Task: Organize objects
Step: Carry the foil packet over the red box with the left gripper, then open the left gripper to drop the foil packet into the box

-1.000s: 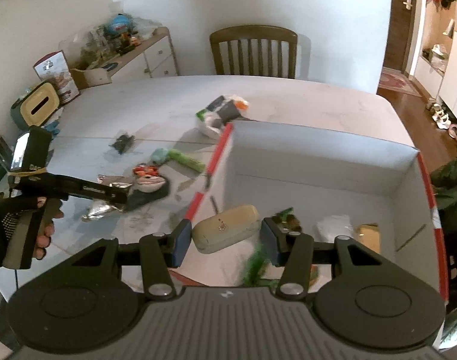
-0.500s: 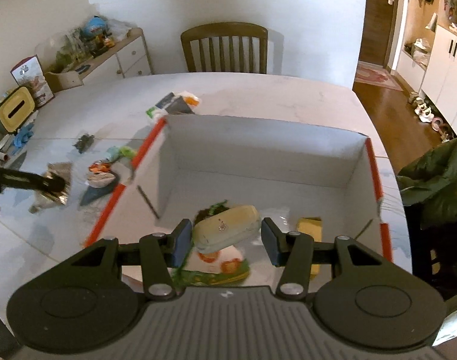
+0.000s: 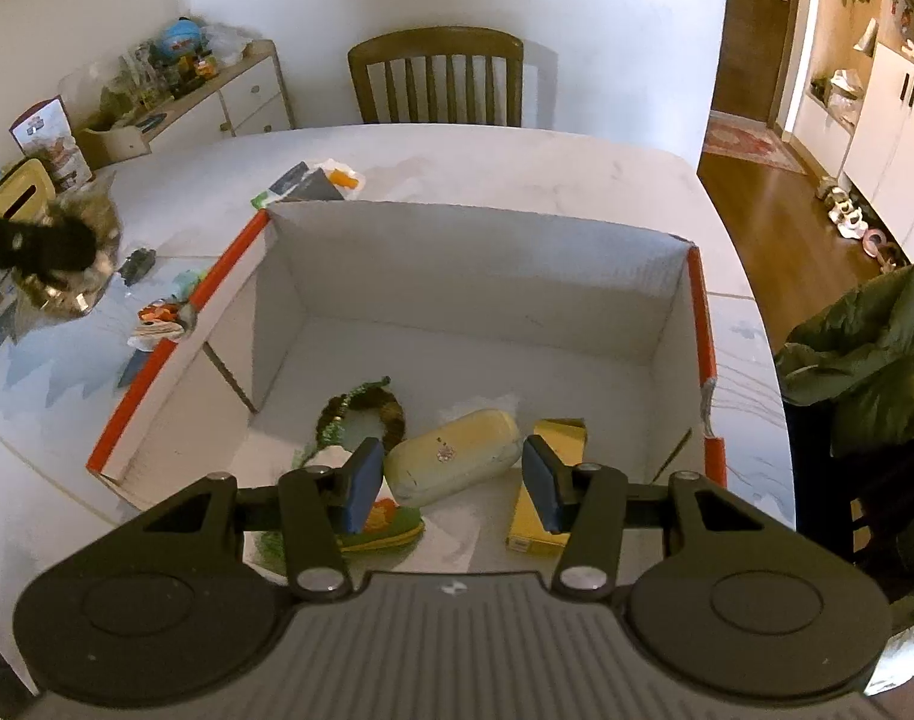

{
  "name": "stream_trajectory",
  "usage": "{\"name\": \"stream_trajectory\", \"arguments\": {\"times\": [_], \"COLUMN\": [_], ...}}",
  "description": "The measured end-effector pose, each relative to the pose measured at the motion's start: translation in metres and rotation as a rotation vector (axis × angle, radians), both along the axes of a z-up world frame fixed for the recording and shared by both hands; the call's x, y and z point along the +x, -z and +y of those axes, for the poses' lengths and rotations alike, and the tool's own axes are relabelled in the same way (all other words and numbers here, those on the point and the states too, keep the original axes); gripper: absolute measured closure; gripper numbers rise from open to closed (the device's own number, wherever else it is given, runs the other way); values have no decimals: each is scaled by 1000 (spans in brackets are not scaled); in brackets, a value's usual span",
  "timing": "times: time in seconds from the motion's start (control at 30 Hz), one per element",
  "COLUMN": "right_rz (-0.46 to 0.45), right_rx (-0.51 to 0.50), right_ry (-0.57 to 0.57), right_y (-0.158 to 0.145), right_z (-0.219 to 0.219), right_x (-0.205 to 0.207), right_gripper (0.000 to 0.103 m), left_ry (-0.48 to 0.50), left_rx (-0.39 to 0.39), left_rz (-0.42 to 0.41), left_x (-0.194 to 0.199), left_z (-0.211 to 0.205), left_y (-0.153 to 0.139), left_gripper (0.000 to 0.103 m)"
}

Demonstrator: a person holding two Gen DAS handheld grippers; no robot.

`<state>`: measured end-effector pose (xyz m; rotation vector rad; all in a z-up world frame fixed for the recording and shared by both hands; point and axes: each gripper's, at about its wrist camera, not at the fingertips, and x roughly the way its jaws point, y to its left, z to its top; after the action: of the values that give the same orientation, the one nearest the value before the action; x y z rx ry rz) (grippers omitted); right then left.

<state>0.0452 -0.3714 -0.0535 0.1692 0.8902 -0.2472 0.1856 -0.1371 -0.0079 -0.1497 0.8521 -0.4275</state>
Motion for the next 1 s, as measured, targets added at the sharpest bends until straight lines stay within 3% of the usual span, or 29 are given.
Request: {"name": "stream_trajectory", "arguments": {"times": [0.33,0.6,1.0], "right_rz": [57,104,145], "right_rx": [11,14,37], "right_ry": [-45,-84,-75], "right_y": [16,30,43], "right_z": [-1,0,-9], "right_x": [6,15,22], "right_gripper": [53,53,52], "left_ry": [122,125,116], "left_rx": [71,118,177], "left_rz": [71,160,273], "left_x": [20,43,61], "left_z": [-78,-98,-104], "left_y": [42,80,114], "left_gripper": [60,60,59]}}
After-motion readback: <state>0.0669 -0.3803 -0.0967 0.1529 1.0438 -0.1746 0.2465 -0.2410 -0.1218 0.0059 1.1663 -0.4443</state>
